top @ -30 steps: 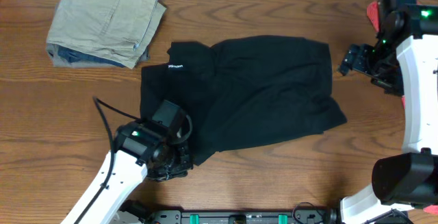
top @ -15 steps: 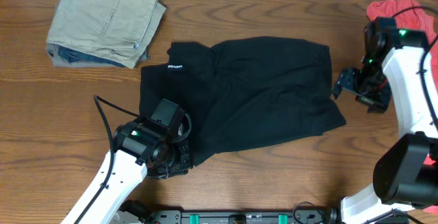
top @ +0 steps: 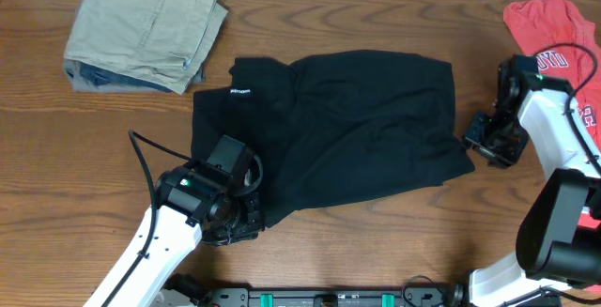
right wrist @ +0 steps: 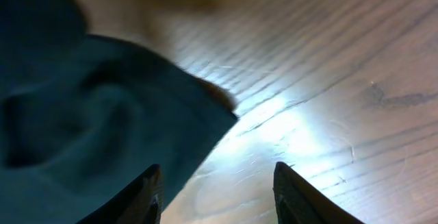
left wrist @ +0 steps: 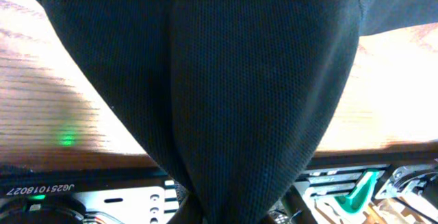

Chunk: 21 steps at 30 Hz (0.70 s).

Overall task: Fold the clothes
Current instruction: 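Move the right gripper to the polo's near right hem and grasp it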

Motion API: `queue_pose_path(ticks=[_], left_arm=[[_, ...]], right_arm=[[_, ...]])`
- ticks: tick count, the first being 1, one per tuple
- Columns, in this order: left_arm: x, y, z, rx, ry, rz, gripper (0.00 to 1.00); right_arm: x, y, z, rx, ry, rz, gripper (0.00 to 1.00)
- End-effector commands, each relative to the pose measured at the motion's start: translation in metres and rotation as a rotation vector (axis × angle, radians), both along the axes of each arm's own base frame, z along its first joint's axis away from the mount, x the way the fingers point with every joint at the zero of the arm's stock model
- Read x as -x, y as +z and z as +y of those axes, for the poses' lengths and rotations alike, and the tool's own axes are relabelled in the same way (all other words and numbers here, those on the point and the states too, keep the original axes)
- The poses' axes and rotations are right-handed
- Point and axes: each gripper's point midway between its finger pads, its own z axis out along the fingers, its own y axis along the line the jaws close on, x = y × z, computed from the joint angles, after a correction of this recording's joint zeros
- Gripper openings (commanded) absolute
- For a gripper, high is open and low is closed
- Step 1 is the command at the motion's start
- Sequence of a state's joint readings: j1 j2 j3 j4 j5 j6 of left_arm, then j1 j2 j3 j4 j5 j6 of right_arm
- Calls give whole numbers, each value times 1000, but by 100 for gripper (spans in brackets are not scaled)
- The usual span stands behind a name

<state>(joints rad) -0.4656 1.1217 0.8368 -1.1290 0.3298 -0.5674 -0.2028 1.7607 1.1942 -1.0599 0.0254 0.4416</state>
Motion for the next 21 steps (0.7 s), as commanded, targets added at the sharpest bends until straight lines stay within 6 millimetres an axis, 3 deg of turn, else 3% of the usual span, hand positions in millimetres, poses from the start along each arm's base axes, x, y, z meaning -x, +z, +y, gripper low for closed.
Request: queue_pose_path(ticks=[1,8,18,21], left_arm=[[-4,5,1,-1,-12,-23,8],[-5,5,0,0,-12,-25,8],[-5,5,0,0,-12,-25,8],[-5,5,0,0,-12,-25,8]], right_arm=[[13,-13,-4,-11,-46,26,52],[21,-37,9,-84,-47,8,52],[22,-56,9,-77,-46,-31,54],[21,-56,9,-76,-45,-34,46]])
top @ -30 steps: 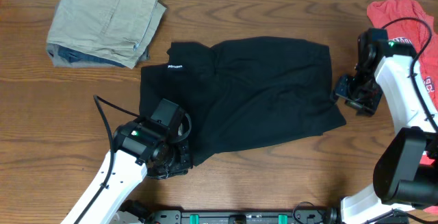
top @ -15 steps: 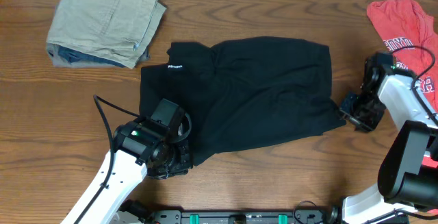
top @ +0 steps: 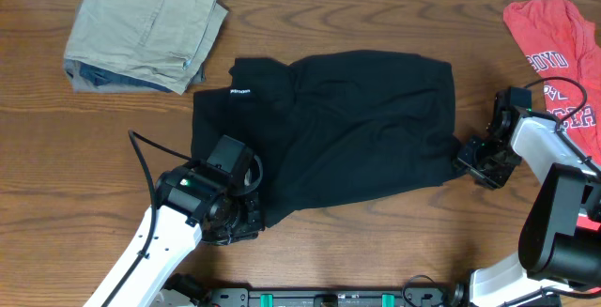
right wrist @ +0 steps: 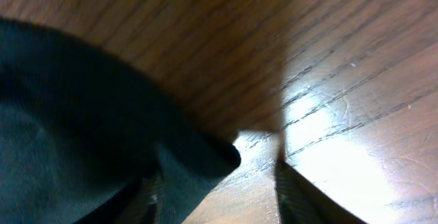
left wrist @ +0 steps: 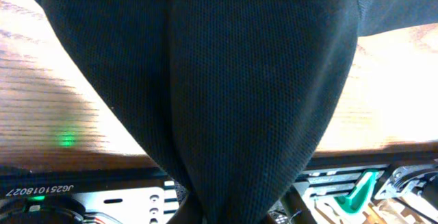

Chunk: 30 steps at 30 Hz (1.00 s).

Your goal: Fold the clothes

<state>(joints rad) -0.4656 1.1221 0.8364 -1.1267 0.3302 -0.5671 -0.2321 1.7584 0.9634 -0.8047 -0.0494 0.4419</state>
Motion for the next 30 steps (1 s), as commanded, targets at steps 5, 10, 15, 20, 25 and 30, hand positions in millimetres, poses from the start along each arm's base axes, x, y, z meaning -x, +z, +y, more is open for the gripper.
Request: queue_pose_path(ticks=[5,10,15,20,25,30], left_arm=[[-4,5,1,0,-12,-23,6],[-4,8,-2,17,-48,-39,6],[-9,29,-4,47,-81,-114,6],[-17,67,-9,100,-125,-251,6],[-22,118,-15,157,-146,-399,6],[-26,178,-2,117,-132,-561,6]], right_arm=[[5,-4,0,-6,-12,12,10],[10,2,-1,-13,-19,42,1],[11,30,-7,-23,-44,78,1],[5,79,-14,-5,-55,17,1],[5,148,-14,44,-10,-158,1],[18,230,-10,114,40,-371,1]])
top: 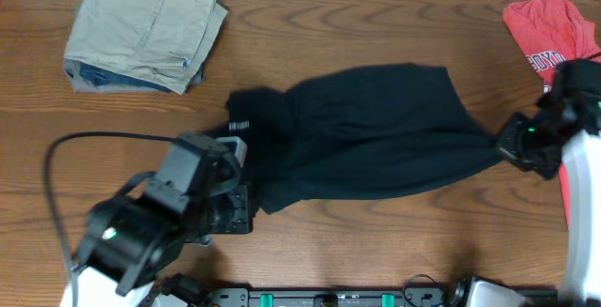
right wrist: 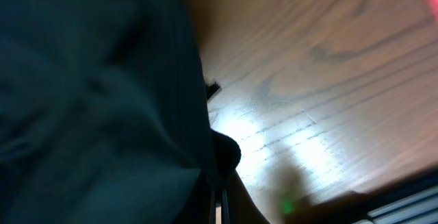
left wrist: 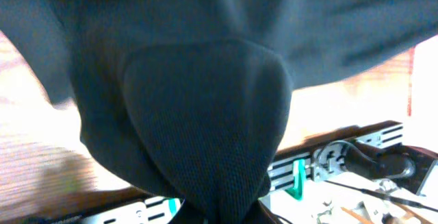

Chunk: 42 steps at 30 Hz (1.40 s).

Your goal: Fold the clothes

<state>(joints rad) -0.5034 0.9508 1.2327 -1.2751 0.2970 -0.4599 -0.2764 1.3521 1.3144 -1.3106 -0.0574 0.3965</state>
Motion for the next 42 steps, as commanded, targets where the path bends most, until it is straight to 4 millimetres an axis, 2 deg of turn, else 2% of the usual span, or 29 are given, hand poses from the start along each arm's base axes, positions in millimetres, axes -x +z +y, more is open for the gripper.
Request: queue_pose_path(ticks=[1,6,8,10,14,18,23,28,30,32,34,36,38,40,41,42], left_arm=[[-7,47,14,-35,17,-168,6],[2,116,32,-23,47,-339,6],[8,138,35,8,52,-388,6],[10,151,37,31,57,-424,6],[2,159,32,24,18,-480,6],[-22,154,18,4,4,-463,6],[-82,141,-19,-50,-61,-470,6],[-168,132,-57,-55,-67,-556,6],[-206,132,-60,-56,-39,-609,6],[-233,140,-54,-47,6,-648,6],[-248,161,-42,-40,46,-696,6],[-253,197,-27,-18,78,-776,6],[-247,243,-7,5,130,-875,6],[-232,284,10,25,163,-954,6],[-221,301,16,36,168,-990,6],[-216,308,20,37,174,-1001,6]], right_arm=[[7,56,-2,69,39,-157,1],[37,132,7,127,65,-302,1],[46,154,10,144,73,-341,1],[51,175,11,160,71,-389,1],[51,201,11,186,68,-473,1],[36,207,8,182,41,-519,1],[-10,203,-5,164,10,-536,1],[-74,175,-10,102,67,-503,1],[-104,163,-16,92,85,-508,1],[-123,162,-22,104,96,-522,1],[-132,176,-29,128,100,-556,1],[-132,209,-41,178,87,-623,1],[-120,246,-53,229,51,-691,1],[-96,284,-68,285,-4,-761,1],[-79,301,-78,316,-44,-787,1],[-68,308,-84,334,-71,-797,1]])
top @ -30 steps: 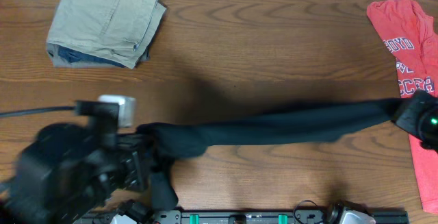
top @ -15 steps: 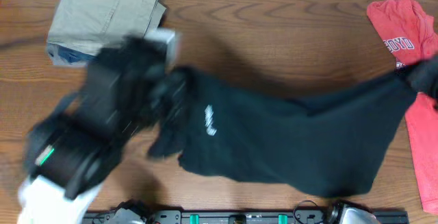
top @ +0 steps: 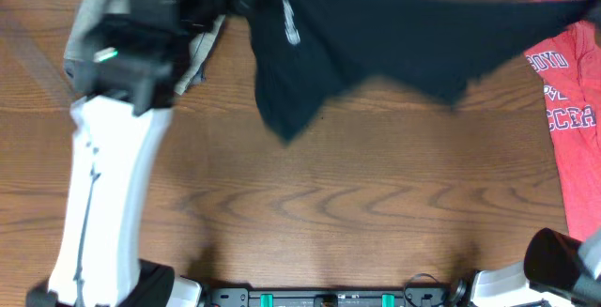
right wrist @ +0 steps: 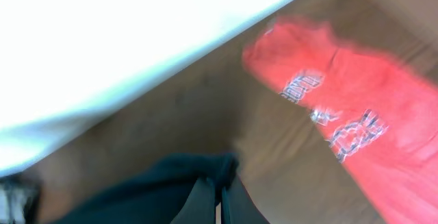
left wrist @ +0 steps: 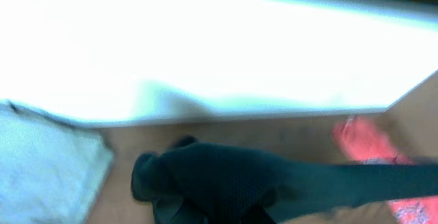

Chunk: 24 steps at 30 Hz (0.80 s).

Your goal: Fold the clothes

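Observation:
The black garment (top: pixel 376 35) hangs in the air, stretched wide across the far side of the table, with a white logo near its left end. My left gripper (left wrist: pixel 226 214) is shut on its left corner; the black cloth (left wrist: pixel 233 179) bunches over the fingers and hides them. My right gripper (right wrist: pixel 220 207) is shut on the garment's right corner (right wrist: pixel 185 172). In the overhead view the left arm (top: pixel 103 157) reaches up along the left side, and the right gripper lies past the top right edge.
A red shirt (top: pixel 573 91) with white lettering lies at the right edge of the table, also in the right wrist view as the red shirt (right wrist: pixel 356 114). The folded khaki pile (top: pixel 202 49) sits at the back left, mostly hidden behind my left arm. Brown tabletop (top: pixel 329 213) lies below the garment.
Both grippers have risen and moved to the far side with the black garment. It was half-lifted over the table's middle; now it hangs stretched high between them.
First the black garment lay flat mid-table, my left gripper shut on its near left corner and my right gripper open beside its right corner. Then the right fingers stood around that corner. Then both held it partly raised, and now it hangs spread between them.

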Motion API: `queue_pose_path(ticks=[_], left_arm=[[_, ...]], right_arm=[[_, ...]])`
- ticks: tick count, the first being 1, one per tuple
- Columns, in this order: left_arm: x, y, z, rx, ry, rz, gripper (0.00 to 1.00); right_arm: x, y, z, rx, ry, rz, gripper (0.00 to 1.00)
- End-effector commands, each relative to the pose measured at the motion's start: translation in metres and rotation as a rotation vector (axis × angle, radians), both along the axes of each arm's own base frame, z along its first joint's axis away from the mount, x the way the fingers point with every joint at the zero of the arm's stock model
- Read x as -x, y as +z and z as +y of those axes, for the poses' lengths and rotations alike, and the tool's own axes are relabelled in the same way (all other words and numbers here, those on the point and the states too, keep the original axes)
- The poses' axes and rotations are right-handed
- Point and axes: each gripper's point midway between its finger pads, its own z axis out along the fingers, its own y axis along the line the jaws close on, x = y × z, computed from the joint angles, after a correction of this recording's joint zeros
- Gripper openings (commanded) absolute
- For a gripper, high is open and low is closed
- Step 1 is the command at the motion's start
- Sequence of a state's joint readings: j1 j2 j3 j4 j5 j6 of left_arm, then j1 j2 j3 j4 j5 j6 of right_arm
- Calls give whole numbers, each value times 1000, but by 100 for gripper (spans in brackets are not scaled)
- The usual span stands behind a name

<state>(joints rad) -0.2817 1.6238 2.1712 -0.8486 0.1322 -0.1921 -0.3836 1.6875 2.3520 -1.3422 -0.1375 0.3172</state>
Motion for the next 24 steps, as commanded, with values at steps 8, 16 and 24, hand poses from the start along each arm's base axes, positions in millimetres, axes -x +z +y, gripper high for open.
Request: queue_pose_path(ticks=[8,16,24], left_arm=[[37,12,5,1,-75,59,6],[20,-175,-22,-52,-159,673,6],[64,-255,-35,-130,-218,967,6]], right_arm=[[77,38,-16,39,-101,-8,1],[64,-72,17,-100,24,370,1],[77,-146,37,-188,71,602,1]])
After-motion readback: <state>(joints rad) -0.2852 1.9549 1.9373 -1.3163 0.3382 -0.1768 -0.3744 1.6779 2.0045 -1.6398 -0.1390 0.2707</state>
